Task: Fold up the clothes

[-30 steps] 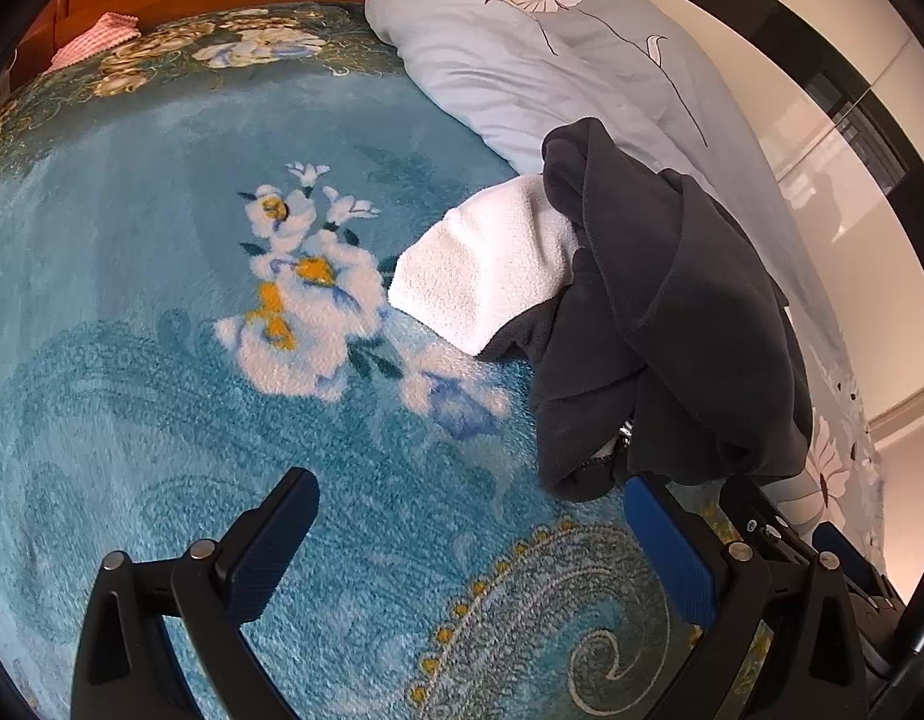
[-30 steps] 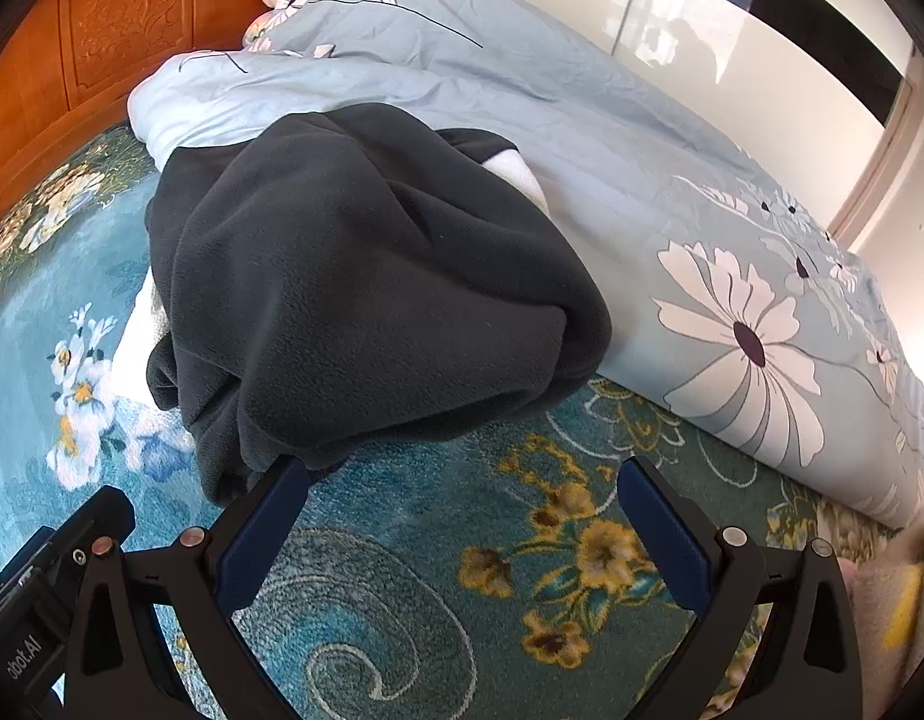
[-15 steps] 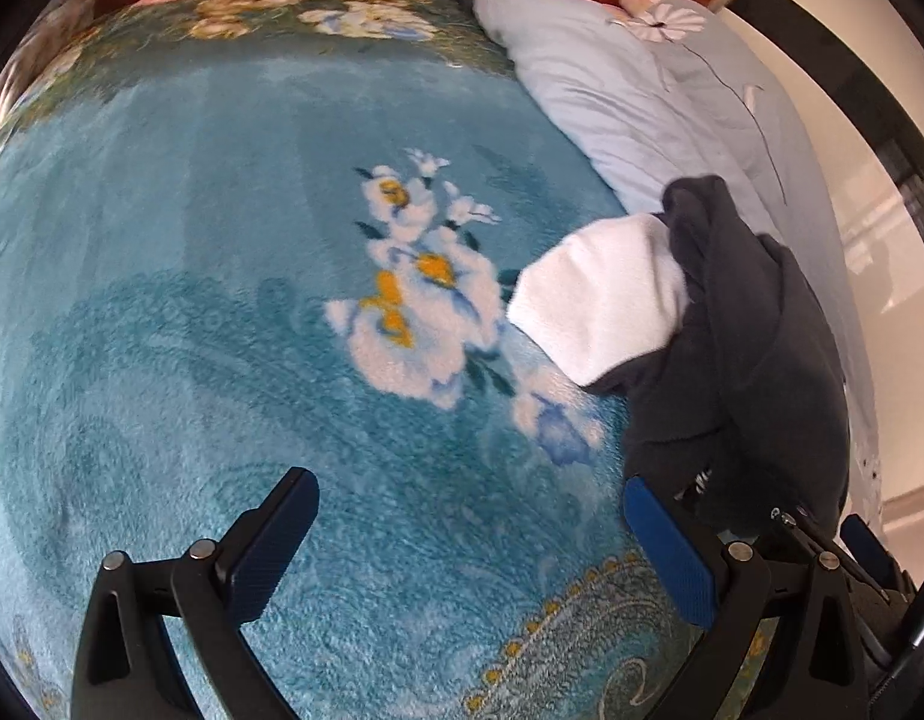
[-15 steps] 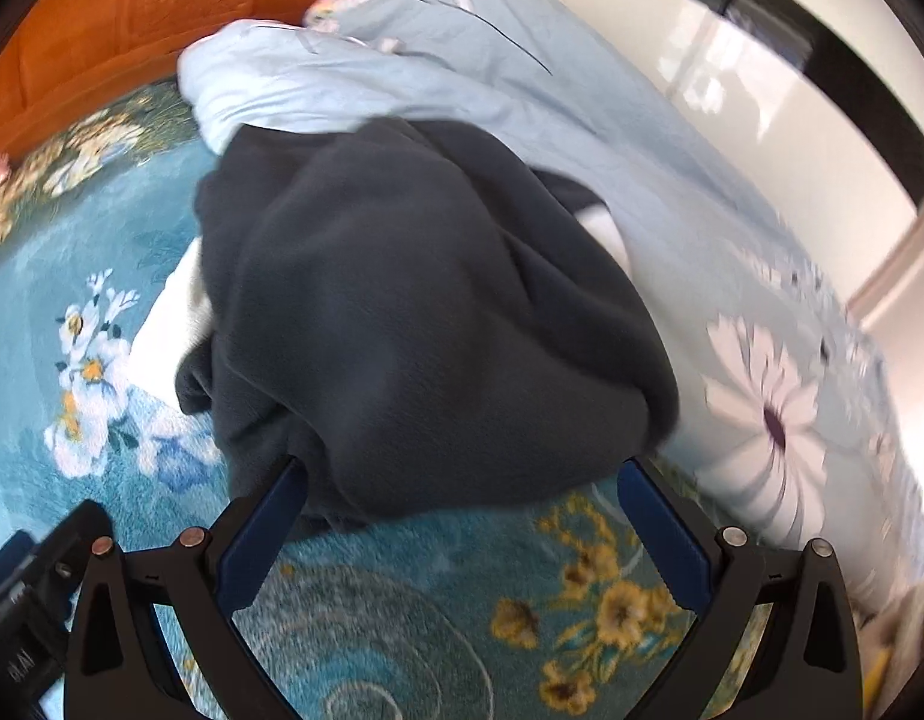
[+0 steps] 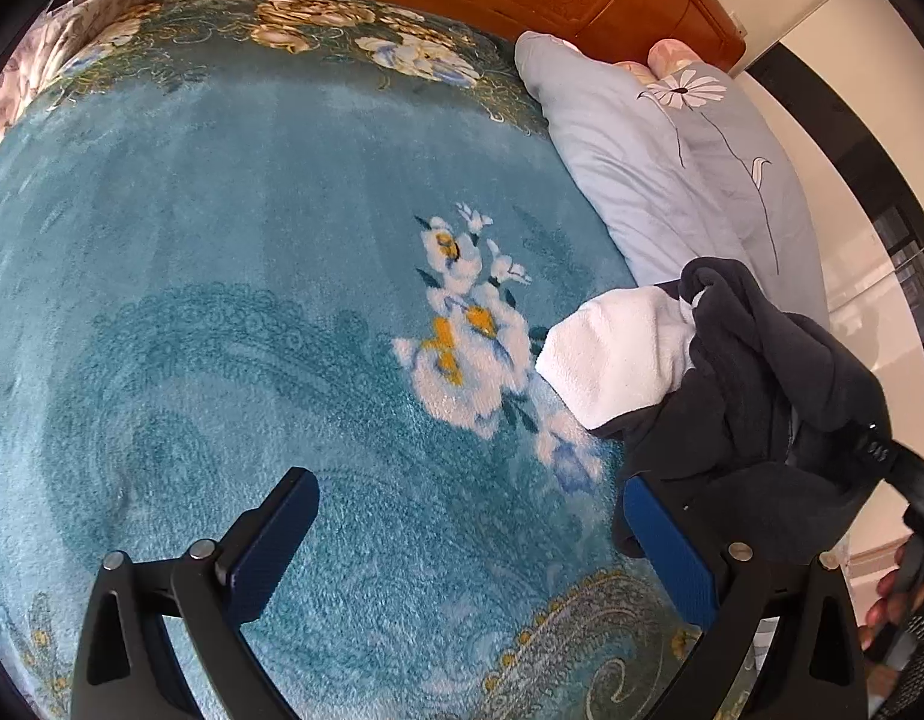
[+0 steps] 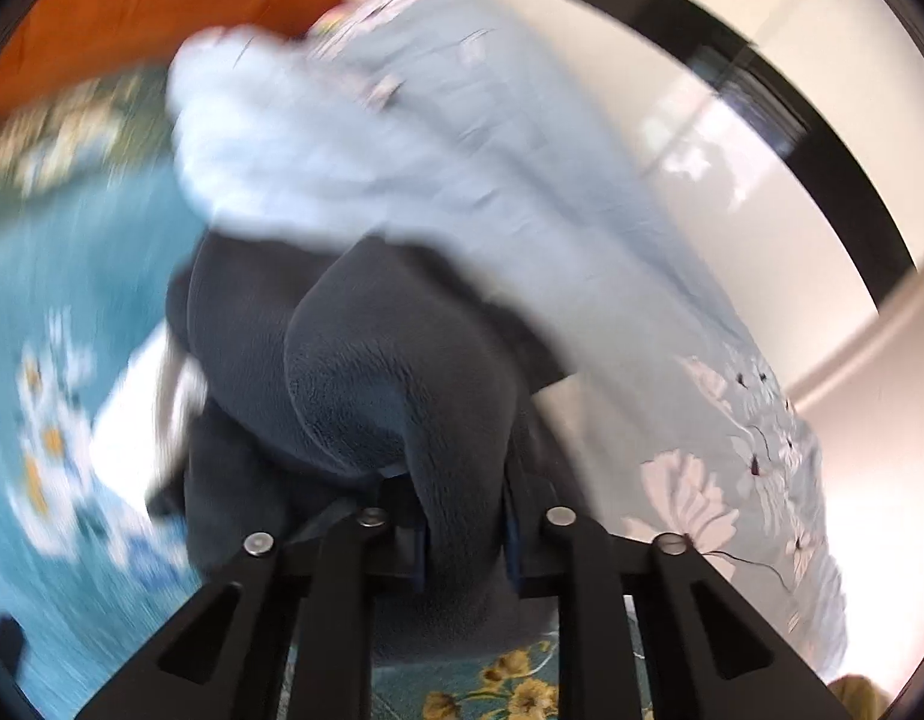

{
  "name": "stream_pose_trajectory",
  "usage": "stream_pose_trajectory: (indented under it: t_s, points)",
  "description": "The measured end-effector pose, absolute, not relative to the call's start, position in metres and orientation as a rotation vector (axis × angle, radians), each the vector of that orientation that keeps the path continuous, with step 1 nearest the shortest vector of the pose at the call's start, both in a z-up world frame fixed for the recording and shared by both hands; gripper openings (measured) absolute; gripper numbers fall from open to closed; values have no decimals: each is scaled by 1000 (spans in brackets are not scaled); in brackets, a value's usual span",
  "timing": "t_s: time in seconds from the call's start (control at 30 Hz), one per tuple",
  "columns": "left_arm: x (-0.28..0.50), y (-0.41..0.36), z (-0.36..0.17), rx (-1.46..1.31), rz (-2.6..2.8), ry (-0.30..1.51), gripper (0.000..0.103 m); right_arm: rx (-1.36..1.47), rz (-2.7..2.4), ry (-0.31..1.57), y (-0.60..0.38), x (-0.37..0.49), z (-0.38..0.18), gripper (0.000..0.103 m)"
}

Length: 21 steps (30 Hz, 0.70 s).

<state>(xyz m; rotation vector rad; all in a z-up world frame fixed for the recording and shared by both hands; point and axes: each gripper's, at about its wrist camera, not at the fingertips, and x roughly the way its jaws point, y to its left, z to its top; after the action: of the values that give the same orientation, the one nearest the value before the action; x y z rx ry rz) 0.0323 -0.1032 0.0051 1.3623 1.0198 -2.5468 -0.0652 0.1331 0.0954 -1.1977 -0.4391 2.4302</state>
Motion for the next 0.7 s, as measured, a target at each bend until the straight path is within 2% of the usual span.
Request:
stream_pose_trajectory:
  t_s: [0.13,0.4,0.6,0.7]
  points:
    - [47,-113,19,1303,-2586,1134,103,-1075,2517,-402,136,-47,149,15]
    - [94,-150,52,1236,-2642,1473,103,-842,2713,-367,103,2,251,14]
    - [126,-185,104,1152,-2753,1244,103,-702,2880,-417,65,29,303,14]
    - [143,-214,123,1066,-2747,1276,103,-635,2983,-401,38,47,328,14]
